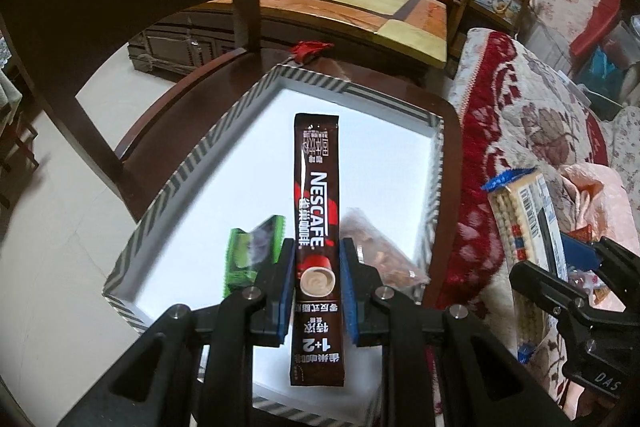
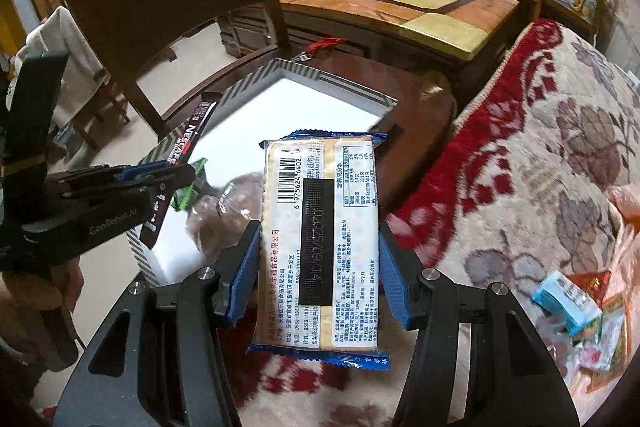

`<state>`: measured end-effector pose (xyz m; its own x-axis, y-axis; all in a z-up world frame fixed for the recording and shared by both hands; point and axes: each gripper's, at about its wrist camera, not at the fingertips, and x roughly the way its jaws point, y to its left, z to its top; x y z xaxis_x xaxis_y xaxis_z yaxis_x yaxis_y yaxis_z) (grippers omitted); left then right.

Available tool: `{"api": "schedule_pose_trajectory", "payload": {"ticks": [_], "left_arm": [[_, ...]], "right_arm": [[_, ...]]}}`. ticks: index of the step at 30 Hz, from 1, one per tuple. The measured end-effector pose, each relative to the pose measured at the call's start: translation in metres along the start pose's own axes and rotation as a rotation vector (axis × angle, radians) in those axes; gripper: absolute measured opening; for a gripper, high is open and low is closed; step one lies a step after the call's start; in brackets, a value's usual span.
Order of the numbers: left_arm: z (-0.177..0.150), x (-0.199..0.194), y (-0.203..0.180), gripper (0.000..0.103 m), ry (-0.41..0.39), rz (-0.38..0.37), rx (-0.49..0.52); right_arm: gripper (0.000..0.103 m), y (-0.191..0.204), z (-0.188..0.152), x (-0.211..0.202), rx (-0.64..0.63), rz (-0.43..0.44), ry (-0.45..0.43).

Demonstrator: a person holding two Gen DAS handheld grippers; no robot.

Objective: Organize snacks
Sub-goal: 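Carry the Nescafe stick and biscuit pack over the white tray with both tools, then open both tools to drop the Nescafe stick and biscuit pack into the tray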

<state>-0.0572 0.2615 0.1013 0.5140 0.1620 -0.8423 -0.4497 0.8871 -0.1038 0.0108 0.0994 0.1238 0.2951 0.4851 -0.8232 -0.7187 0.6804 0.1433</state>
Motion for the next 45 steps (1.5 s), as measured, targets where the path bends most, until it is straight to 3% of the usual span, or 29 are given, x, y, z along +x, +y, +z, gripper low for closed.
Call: {"api": "schedule_pose_trajectory", "payload": {"ticks": [21,34,39,42,45], "left_arm": [[0.012,0.045,0.039,0.023,0.065,0.059,-0.053],[0.014,0.060,0.040,0.025,0.084,0.087,-0.062],[0.014,0.059,0.041,0.027,0.087,0.094,-0.079],[0.013,0.056,0.041,0.037,0.085,0.094,-0.087],[0.011,0.048,0.040,0.057,0.067,0.087,-0.102]], "right_arm": [[0.055,0.044,0.066,0.076,-0.075,0.070,0.068],[0.054,0.047,0.069,0.128,-0.073,0.072,0.165],[0.055,0.038,0.064,0.133,-0.009,0.121,0.175],[0.055,0.037,0.063,0.124,-0.004,0.133,0.153],[0.055,0.039,0.059,0.108,-0.028,0.123,0.121]]}}
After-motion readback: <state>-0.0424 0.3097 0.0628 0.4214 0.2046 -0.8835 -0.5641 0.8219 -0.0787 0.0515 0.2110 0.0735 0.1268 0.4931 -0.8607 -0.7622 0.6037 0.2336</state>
